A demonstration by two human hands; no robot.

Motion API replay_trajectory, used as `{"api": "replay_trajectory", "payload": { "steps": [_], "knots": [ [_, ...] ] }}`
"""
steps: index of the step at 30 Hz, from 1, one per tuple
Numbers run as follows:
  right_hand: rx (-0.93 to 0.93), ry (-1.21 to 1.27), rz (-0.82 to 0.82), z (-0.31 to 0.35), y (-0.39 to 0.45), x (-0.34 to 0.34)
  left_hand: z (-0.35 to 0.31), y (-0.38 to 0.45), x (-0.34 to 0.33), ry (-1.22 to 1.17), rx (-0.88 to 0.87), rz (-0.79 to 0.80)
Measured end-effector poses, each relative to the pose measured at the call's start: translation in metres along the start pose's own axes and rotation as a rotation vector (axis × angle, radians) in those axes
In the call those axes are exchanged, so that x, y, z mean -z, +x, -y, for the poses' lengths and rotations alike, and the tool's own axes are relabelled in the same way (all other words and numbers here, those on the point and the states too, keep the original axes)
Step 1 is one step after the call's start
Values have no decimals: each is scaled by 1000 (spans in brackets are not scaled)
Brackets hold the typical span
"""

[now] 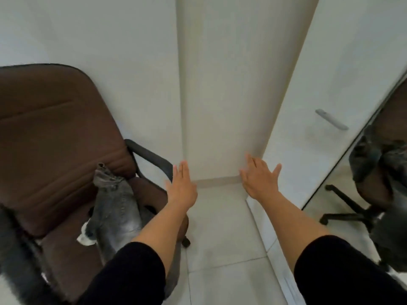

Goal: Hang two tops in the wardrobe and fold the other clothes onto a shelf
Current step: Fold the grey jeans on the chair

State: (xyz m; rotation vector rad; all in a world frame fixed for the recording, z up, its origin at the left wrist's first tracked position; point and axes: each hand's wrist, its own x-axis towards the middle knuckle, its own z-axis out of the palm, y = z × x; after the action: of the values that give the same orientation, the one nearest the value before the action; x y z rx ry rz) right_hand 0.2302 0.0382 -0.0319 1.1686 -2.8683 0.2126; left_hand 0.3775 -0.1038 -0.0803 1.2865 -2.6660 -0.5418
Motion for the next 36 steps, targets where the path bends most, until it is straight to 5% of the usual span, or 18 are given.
{"api": "replay_trajectory", "payload": {
  "steps": [8, 17, 36],
  "knots": [
    [288, 33, 91, 155, 57, -39, 149, 19, 43, 17, 333, -80],
    [417, 55, 183, 280, 100, -95, 275, 57, 69, 28, 461, -57],
    [520, -1, 820, 410, 243, -331, 429, 276, 8, 299, 406, 220]
  ]
}}
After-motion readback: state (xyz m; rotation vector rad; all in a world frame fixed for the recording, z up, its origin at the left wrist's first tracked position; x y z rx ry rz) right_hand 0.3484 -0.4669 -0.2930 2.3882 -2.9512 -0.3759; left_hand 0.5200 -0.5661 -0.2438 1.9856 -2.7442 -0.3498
